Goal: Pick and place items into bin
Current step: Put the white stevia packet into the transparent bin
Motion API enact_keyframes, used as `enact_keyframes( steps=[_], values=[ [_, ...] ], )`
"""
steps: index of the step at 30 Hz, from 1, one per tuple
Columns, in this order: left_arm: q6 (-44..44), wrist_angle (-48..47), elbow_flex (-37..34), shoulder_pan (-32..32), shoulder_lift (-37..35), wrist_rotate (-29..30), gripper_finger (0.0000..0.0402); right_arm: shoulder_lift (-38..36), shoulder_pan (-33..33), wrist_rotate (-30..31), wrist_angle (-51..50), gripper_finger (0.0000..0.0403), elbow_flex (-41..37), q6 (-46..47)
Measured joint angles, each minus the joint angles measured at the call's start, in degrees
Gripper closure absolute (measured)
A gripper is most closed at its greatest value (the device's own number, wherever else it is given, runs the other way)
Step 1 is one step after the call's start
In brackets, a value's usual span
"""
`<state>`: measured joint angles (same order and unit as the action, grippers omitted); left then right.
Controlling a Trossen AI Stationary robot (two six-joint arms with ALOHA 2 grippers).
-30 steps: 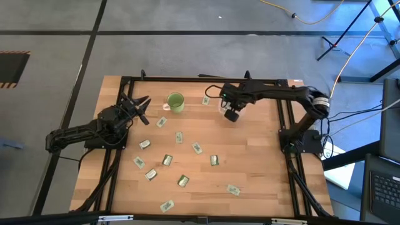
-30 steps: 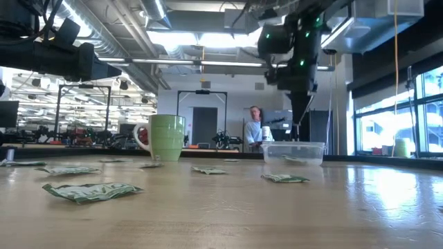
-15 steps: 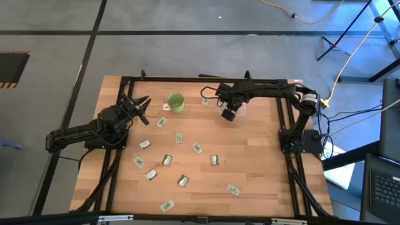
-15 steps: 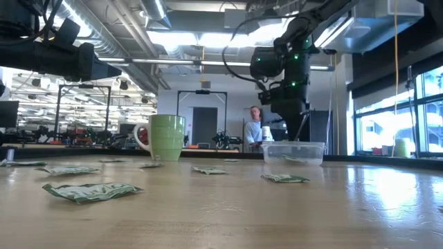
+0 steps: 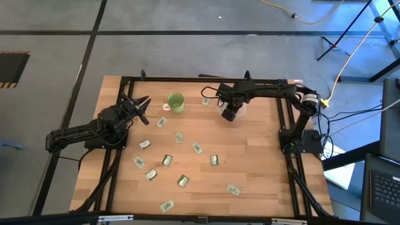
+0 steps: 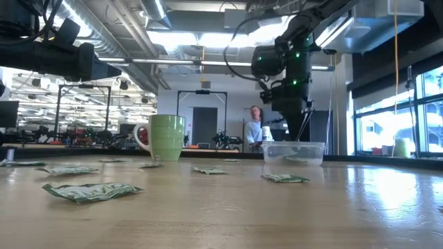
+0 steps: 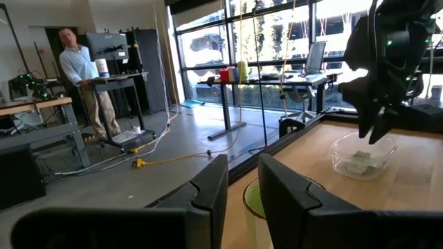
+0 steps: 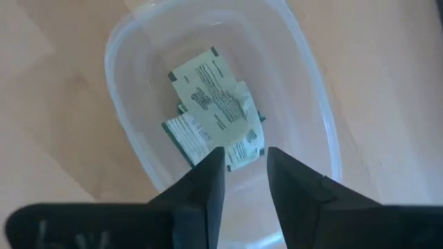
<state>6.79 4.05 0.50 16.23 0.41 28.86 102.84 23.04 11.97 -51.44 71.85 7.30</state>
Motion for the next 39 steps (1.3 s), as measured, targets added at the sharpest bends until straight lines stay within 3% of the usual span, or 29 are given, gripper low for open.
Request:
enact_keyframes(
  steps=[7, 15, 20, 26, 32, 39],
  values=[
    [0.0, 0.0, 0.0, 0.0, 0.0, 0.0, 0.0325, -8.6, -9.8, -4.4, -5.1, 0.0290, 0.6, 7.4],
    [0.0, 0.0, 0.0, 0.0, 0.0, 0.0, 0.0325, -12.5, -32.3, -7.3, -1.1, 0.0290, -0.6, 14.6],
    [0.0, 0.0, 0.0, 0.0, 0.0, 0.0, 0.0325, -9.1, -44.6, -7.1, 4.9, 0.0294, -1.9, 23.5],
    [0.0, 0.0, 0.0, 0.0, 0.0, 0.0, 0.0325, -2.9, -54.6, -7.1, 12.0, 0.0319, -1.9, 34.8],
    [0.0, 0.0, 0.0, 0.0, 0.0, 0.0, 0.0325, 3.7, -60.5, -7.2, 14.9, 0.0345, 0.5, 39.0],
    [0.0, 0.1, 0.0, 0.0, 0.0, 0.0, 0.0325, 10.0, -63.3, -9.7, 8.4, 0.0360, 7.1, 41.6]
  ],
)
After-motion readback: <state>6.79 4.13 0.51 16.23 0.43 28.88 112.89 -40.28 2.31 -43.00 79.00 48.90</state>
